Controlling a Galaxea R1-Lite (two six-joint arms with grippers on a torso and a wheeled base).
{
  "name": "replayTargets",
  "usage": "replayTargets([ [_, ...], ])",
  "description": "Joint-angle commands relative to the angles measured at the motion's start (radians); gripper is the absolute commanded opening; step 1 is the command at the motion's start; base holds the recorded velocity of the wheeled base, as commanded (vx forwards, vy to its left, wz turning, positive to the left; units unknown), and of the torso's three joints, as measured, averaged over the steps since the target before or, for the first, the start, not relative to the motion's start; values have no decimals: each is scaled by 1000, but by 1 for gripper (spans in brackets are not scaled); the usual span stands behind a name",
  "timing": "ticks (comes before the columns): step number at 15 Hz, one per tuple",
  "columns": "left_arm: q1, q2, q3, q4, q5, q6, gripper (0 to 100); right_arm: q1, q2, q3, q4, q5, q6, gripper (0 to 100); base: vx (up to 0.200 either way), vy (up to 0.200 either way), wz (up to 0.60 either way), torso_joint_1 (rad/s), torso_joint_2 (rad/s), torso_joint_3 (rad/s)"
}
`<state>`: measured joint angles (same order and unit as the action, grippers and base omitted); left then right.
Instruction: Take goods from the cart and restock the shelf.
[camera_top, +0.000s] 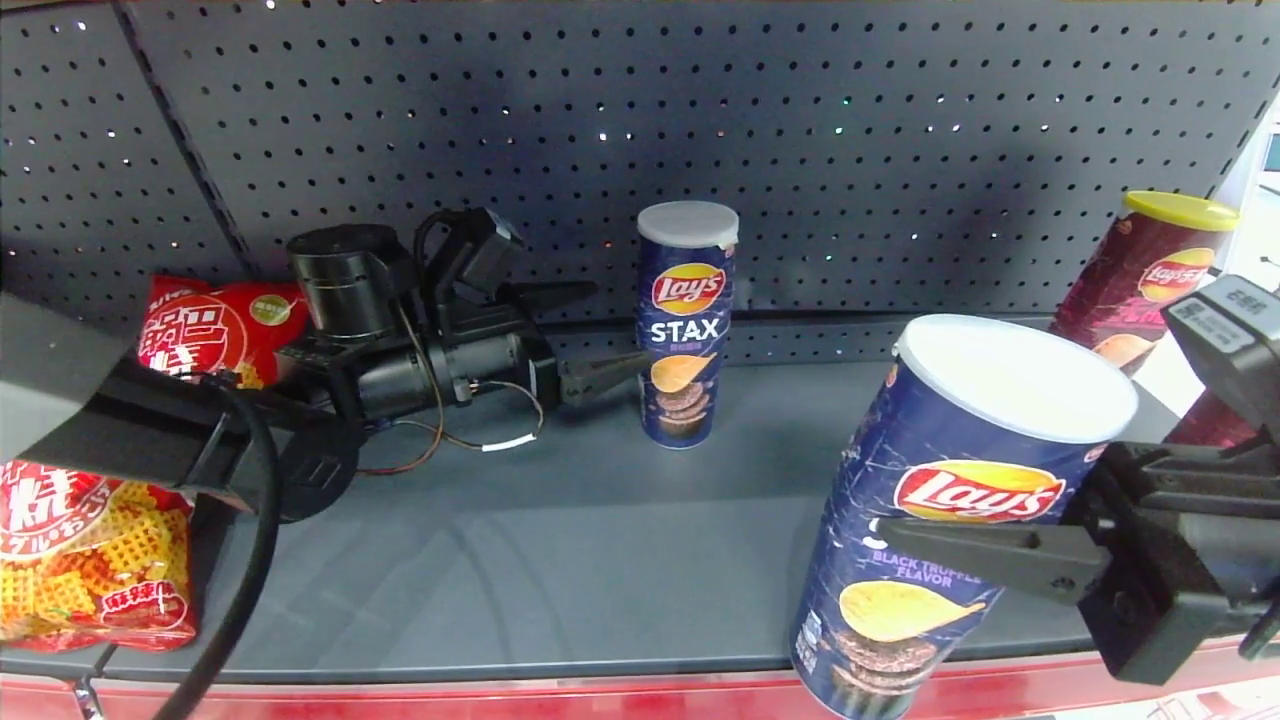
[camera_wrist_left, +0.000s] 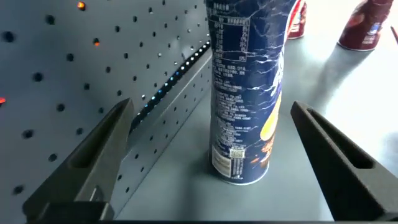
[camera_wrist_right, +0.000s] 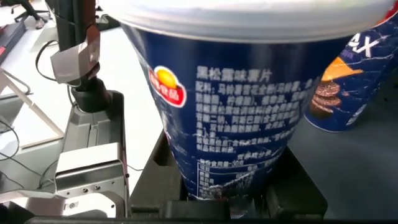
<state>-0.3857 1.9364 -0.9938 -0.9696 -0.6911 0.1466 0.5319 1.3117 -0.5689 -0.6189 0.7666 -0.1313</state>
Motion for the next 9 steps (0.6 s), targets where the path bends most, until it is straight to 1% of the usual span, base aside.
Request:
replayTargets([
  [1, -4, 30, -49, 0, -13, -1, 100, 0, 0, 4, -1, 0, -1, 0, 0, 0, 0, 0, 0, 0],
  [4, -12, 49, -63, -1, -24, -9, 100, 0, 0, 3, -1, 0, -1, 0, 0, 0, 0, 0, 0, 0],
  [7, -62, 90, -92, -23, -25, -12, 100, 0, 0, 6, -1, -3, -1, 0, 0, 0, 0, 0, 0, 0],
  [9, -78, 119, -124, -23, -25, -13, 100, -1, -3, 12, -1, -10, -1, 0, 0, 0, 0, 0, 0, 0],
])
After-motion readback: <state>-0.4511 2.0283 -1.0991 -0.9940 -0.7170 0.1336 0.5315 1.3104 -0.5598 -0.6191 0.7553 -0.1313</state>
